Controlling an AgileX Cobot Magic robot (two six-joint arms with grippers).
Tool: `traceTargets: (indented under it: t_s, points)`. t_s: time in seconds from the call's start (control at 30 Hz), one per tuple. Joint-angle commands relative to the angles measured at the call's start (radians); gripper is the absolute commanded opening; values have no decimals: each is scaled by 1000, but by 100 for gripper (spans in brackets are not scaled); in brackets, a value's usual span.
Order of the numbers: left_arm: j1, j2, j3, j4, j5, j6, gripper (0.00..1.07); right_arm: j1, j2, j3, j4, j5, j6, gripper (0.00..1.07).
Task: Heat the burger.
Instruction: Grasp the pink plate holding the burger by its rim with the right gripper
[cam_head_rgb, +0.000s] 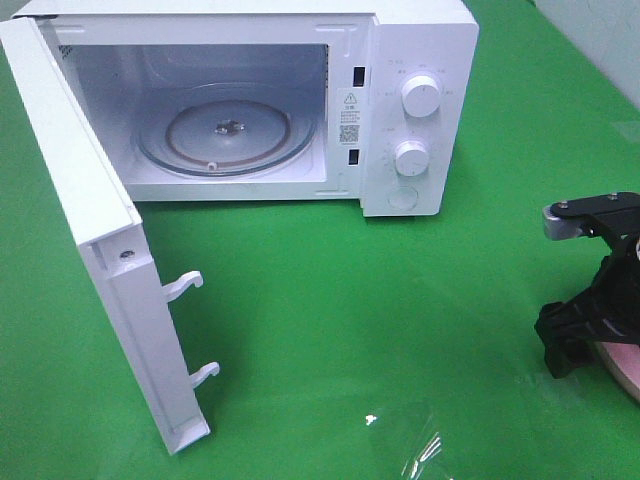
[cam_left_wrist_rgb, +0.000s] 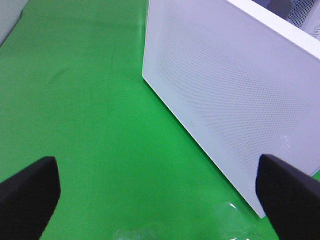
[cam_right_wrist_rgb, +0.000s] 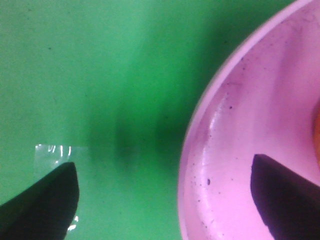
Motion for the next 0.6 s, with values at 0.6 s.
traceTargets:
  t_s: [0.6]
  points:
    - [2,-14,0,-1,-2,-2,99,-61,90,6,-3,-118,2,82]
